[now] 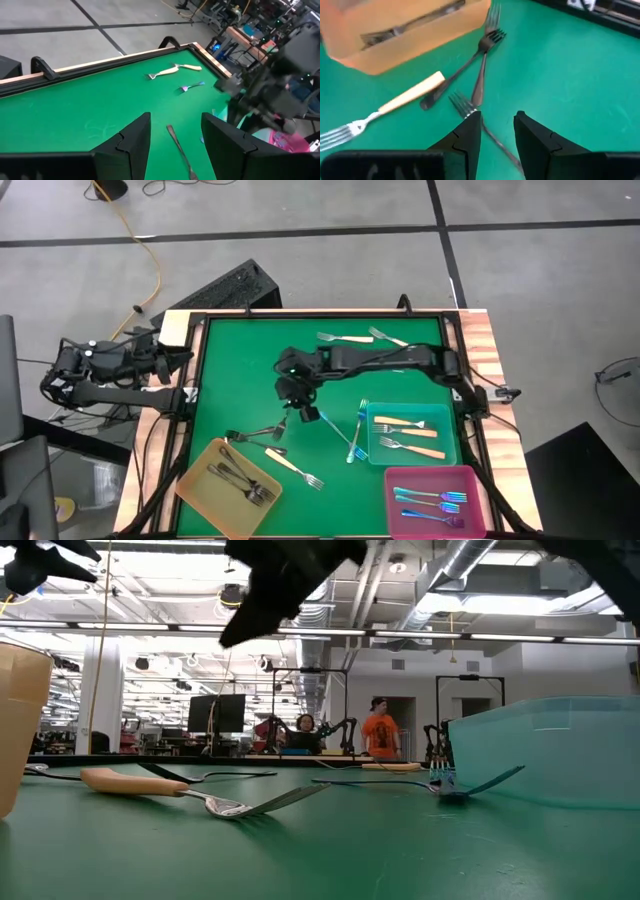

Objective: Sort silverware by color (type)
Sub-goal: Put the black fork into the orange bin

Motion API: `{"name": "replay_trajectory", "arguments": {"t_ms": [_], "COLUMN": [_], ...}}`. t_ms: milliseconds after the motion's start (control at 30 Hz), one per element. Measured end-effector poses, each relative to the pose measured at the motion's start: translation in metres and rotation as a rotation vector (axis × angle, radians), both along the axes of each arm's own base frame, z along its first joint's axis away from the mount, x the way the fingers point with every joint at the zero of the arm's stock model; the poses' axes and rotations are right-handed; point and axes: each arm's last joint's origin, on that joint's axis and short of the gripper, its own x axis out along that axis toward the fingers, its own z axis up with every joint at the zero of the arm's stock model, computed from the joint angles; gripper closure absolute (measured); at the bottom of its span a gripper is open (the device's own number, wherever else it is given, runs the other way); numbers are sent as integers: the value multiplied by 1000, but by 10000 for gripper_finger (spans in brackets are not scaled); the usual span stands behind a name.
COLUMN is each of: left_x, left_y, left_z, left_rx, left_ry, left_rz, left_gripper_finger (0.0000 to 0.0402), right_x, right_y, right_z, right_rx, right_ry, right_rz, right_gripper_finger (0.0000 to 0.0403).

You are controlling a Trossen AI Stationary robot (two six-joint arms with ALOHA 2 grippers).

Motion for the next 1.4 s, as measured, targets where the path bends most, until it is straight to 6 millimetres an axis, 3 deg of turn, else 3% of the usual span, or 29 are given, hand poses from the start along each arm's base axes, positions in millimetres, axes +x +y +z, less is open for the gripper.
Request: {"name": "replay_trajectory", "arguments": {"t_ms": [267, 767, 1100, 1400], "left_x": [0, -1, -2, -2], "left_y": [0, 0, 0, 1], "left_z": [0, -2, -4, -4], "left_rx": [-3, -18, -27, 9], "left_ry": [0, 16, 31, 45], "left_rz": [3, 10, 16, 26], "left_gripper_finger": [243, 243, 243, 243], "right_x": [24, 38, 30, 21], "right_y": [-1, -9, -11, -10], "right_z": [-46, -121, -128, -129], "right_rx": [-72, -113, -101, -209], "right_ry": [61, 172, 280, 405], "right_rz": [133, 183, 169, 58], "right_gripper_finger": [266, 266, 275, 306]}}
